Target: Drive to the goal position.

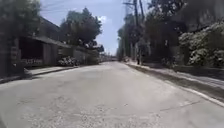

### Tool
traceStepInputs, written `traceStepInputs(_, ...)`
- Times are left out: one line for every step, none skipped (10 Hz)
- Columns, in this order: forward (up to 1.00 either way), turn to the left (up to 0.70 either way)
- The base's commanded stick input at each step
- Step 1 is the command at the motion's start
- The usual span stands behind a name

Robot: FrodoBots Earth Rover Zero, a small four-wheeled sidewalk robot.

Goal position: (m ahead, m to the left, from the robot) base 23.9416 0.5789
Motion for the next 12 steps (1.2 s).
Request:
traceStepInputs(1.0,0.04)
traceStepInputs(1.0,0.04)
traceStepInputs(1.0,0.04)
traceStepInputs(1.0,0.04)
traceStepInputs(1.0,0.04)
traceStepInputs(1.0,0.04)
traceStepInputs(1.0,0.04)
traceStepInputs(1.0,0.04)
traceStepInputs(1.0,0.04)
traceStepInputs(1.0,0.04)
traceStepInputs(1.0,0.04)
traceStepInputs(1.0,0.04)
